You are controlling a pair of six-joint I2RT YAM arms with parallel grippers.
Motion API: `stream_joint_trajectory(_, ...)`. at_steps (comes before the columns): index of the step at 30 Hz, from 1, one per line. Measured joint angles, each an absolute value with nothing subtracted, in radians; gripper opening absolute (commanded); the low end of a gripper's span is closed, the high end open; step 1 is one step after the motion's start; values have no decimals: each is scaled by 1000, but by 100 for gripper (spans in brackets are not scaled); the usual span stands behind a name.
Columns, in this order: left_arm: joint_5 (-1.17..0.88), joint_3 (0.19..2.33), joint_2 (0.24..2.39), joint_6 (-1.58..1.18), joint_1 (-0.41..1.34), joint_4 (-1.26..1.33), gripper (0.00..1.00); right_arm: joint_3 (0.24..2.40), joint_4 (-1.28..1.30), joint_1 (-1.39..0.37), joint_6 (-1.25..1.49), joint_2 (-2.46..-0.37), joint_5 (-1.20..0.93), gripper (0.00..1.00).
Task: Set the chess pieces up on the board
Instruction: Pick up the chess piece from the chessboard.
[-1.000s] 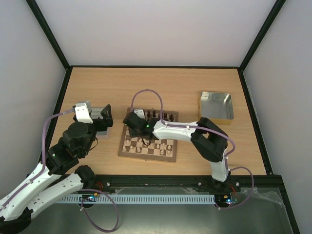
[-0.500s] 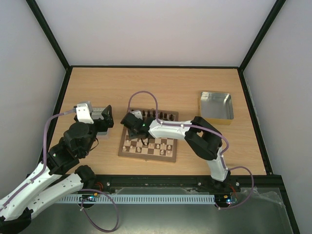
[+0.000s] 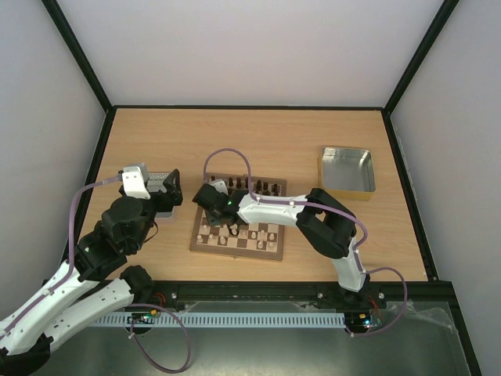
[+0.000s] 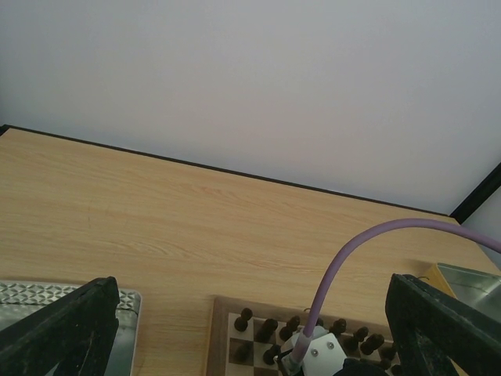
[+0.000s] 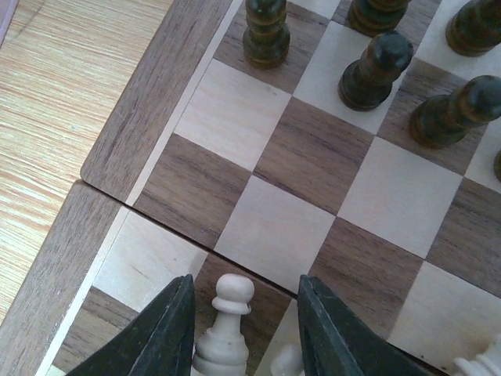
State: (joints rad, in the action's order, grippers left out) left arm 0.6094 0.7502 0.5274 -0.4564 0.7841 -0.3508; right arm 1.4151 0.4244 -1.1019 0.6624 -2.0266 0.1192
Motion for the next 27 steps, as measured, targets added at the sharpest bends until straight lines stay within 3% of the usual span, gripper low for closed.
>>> stream_joint_trajectory(4, 609, 750, 524, -457, 784, -351, 94, 1416, 430, -1108, 662, -2026, 119, 32)
stream_joint_trajectory(14, 603, 749, 524, -458, 784, -351, 94, 1416, 456, -1128, 660, -2019, 103, 13)
stream_joint_trajectory(21, 601, 743, 525, -468, 784, -351, 94, 1386, 429, -1131, 657, -2001, 115, 13)
stream_joint_trajectory(27, 574, 743, 527, -514, 769, -350, 98, 1189, 241, -1132, 603, -1833, 136, 13)
